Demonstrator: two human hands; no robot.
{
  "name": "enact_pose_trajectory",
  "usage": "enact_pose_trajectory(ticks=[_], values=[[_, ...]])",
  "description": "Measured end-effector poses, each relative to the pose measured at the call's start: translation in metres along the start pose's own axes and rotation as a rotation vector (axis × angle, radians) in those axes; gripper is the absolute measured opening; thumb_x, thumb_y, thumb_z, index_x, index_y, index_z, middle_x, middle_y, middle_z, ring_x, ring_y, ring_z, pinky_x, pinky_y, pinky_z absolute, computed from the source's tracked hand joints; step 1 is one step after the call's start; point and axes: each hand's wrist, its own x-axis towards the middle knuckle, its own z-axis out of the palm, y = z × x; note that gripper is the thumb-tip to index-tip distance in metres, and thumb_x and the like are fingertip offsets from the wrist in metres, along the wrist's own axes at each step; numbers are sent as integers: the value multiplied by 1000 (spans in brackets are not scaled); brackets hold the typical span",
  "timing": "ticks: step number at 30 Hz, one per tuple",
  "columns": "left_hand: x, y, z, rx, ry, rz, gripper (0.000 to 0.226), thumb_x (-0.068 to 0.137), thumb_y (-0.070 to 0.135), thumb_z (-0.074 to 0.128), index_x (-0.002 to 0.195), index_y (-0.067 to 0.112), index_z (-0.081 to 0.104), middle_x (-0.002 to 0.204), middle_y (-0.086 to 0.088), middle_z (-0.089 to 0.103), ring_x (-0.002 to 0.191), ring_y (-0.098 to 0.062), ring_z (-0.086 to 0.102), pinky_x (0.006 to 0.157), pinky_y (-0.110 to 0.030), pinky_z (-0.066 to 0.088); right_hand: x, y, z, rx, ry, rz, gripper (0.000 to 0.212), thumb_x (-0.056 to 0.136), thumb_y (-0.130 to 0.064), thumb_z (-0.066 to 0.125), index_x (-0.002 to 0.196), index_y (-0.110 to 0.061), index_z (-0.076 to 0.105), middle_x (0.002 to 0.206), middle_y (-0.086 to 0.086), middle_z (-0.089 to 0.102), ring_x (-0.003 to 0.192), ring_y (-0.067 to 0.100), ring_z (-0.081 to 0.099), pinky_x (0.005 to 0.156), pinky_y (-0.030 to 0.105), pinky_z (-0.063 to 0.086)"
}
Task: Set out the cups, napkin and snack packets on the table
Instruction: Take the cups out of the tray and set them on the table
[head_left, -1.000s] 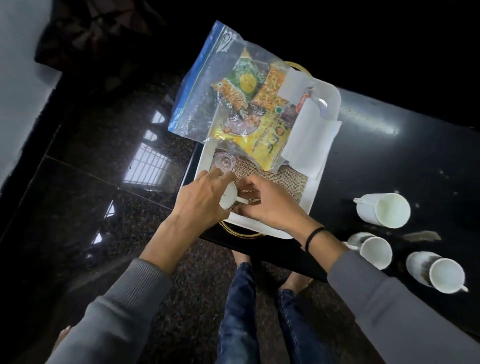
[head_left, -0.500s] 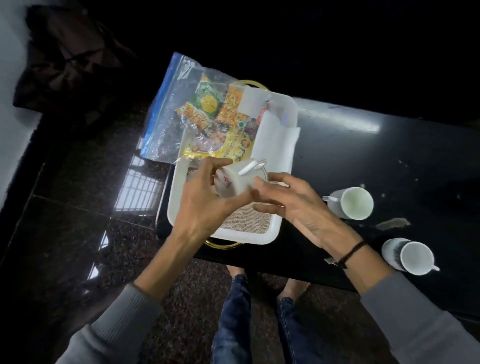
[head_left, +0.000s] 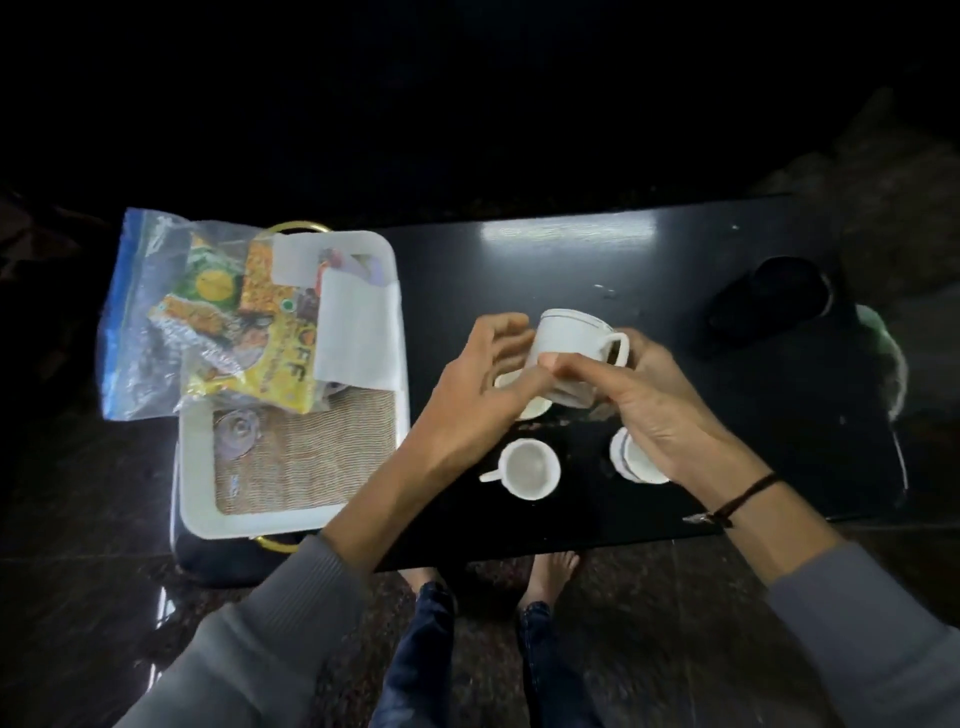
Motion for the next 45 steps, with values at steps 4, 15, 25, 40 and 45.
enact_pose_trajectory(ticks=[4,15,25,40,45], values=[[44,9,29,11,-198,-99,47,93,22,69,138,17,55,125,1,71,114,-13,69,98,-38,57,14,3,-61,-73,-95,-106,87,48,-33,98,125,-21,60,110,-2,73,93,11,75,70,27,60],[90,-19,98,381,-49,63,75,58,47,96,124,30,62,114,15,71,105,2,66,86,-9,48,61,33,-129,-658,-183,-406,85,64,-39,93,137,-38,49,127,-17,62,115,4,59,97,25,49],[90,-51,121,337,76,103,73,63,21,96,128,15,62,120,0,70,113,-14,66,96,-38,58,85,62,-126,-653,-187,-447,70,67,-31,91,126,-36,54,111,-16,68,101,3,64,82,12,50],[87,-64,128,392,89,24,72,69,21,93,131,17,58,122,0,67,113,-16,64,96,-39,56,90,68,-122,-829,-207,-360,72,71,-22,88,132,-32,50,123,-9,65,109,17,62,90,43,55],[79,-54,121,551,78,-19,73,74,14,85,140,19,51,133,-2,61,125,-21,57,97,-45,53,84,53,-120,-1008,-207,-327,78,72,2,72,140,-26,45,132,4,59,120,28,56,96,45,51]])
